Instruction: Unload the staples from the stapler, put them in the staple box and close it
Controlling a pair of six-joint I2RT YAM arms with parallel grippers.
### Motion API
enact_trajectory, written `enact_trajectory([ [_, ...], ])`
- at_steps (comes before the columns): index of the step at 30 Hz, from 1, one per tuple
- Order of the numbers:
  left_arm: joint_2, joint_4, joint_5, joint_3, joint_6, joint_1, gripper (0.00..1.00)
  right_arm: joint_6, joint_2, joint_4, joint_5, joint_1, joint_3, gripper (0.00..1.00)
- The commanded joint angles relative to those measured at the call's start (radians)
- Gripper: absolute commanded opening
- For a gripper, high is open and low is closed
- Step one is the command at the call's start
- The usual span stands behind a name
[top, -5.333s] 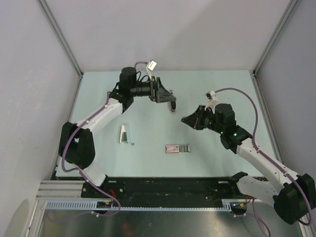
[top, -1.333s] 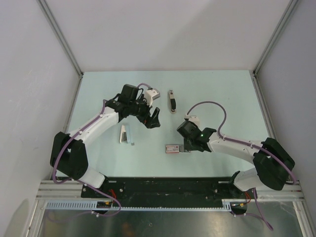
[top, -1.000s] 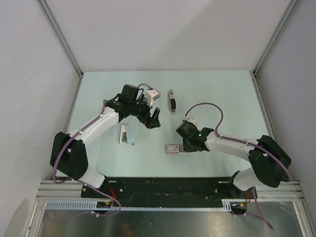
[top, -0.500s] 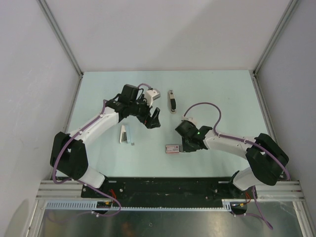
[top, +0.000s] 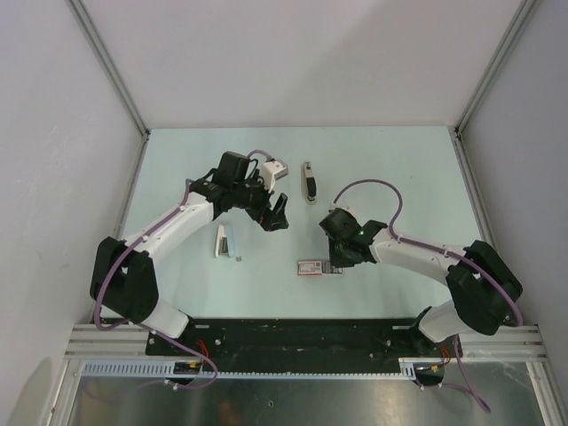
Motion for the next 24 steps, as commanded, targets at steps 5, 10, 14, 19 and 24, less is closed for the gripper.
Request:
enact_trajectory([
  [5, -0.036, 0.007, 0.014, 0.021, 0.06, -0.007, 0.99, -0.02, 0.025, -0.035, -0.03, -0.008, 0.039, 0.0],
  [10, -0.029, 0.007, 0.011, 0.027, 0.06, -0.007, 0.99, -0.029, 0.059, -0.063, -0.05, -0.005, 0.039, 0.0],
  [14, -0.024, 0.007, 0.012, 0.025, 0.058, -0.007, 0.99, -0.038, 0.088, -0.069, -0.063, -0.005, 0.04, 0.0],
  [19, -0.025, 0.007, 0.004, 0.023, 0.072, -0.007, 0.99, -0.039, 0.096, -0.07, -0.082, -0.006, 0.042, 0.0],
  [24, -0.026, 0.008, 0.003, 0.021, 0.082, -0.007, 0.99, -0.042, 0.044, -0.107, -0.077, -0.009, 0.09, 0.0],
])
